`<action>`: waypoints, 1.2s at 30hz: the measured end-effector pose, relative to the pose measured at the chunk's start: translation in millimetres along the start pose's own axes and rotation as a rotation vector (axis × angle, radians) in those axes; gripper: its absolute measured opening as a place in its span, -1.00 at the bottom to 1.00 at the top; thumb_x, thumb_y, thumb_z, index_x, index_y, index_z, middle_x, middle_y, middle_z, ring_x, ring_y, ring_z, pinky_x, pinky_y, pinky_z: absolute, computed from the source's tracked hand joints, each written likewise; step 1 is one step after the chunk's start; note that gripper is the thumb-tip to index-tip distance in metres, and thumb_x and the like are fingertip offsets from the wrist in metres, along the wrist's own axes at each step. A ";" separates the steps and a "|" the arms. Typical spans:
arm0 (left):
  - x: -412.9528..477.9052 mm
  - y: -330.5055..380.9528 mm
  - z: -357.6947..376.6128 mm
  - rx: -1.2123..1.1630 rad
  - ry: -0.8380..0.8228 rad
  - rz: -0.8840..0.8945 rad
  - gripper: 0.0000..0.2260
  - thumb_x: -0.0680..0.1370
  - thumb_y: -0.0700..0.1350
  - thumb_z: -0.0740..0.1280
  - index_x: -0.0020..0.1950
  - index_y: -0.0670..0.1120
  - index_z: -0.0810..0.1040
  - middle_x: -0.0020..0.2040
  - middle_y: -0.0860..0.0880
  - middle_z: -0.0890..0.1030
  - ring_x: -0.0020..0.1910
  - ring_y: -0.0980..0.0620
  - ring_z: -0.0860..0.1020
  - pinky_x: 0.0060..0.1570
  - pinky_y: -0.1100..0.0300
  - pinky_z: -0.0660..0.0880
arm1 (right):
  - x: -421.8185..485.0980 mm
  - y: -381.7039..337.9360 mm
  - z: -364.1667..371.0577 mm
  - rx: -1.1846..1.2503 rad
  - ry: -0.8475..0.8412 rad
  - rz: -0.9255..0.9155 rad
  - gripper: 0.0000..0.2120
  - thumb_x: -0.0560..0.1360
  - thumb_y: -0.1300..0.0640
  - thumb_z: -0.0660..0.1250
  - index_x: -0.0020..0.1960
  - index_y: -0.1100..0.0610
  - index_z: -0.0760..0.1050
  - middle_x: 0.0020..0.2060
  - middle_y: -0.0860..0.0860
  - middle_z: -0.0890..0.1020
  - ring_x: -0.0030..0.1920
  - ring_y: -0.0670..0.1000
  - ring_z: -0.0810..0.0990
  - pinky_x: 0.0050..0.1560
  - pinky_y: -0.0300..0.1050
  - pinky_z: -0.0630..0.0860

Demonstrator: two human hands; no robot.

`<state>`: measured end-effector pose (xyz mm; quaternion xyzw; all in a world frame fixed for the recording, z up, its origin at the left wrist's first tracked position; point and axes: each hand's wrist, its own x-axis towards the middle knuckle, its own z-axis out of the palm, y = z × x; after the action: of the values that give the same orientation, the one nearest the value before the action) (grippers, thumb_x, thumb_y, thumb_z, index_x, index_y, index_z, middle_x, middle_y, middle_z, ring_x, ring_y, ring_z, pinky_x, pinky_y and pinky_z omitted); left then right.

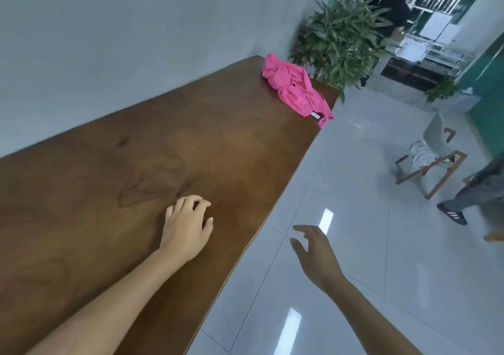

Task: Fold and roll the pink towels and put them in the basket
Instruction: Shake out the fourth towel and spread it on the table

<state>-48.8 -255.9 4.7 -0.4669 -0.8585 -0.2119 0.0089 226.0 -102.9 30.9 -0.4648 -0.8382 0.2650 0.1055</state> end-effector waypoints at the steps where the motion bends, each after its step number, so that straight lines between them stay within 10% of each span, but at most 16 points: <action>1: 12.4 1.8 3.4 -0.002 -0.008 0.012 -0.71 0.58 0.02 0.36 0.30 0.02 0.57 0.33 0.02 0.50 0.35 -0.03 0.42 0.29 -0.04 0.36 | 5.5 1.8 -3.2 0.004 0.006 0.013 -0.68 0.66 -0.03 0.23 0.40 -0.05 0.44 0.37 -0.10 0.45 0.35 -0.07 0.44 0.29 -0.19 0.42; 22: 149.9 51.7 62.0 0.109 -0.043 -0.196 -0.45 0.66 0.23 0.08 0.60 0.04 0.27 0.63 -0.06 0.19 0.62 -0.03 0.09 0.57 -0.03 0.07 | 234.7 73.6 -58.0 0.023 -0.046 0.034 -0.63 0.67 0.02 0.24 0.46 0.04 0.40 0.41 0.01 0.45 0.31 0.01 0.51 0.29 -0.12 0.46; 36: 150.7 54.7 60.2 0.128 -0.062 -0.267 -0.38 0.59 0.35 -0.04 0.60 0.16 0.24 0.63 0.15 0.13 0.62 0.17 -0.02 0.59 0.07 0.03 | 473.7 84.1 -103.8 -0.267 -0.022 -0.114 -0.39 0.66 -0.13 0.17 0.60 0.15 0.16 0.59 0.16 0.14 0.60 0.18 0.03 0.50 0.23 0.20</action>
<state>-78.8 -87.3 1.5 -0.3533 -0.9247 -0.1413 -0.0163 72.3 364.7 39.3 -0.4235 -0.8921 0.1500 0.0484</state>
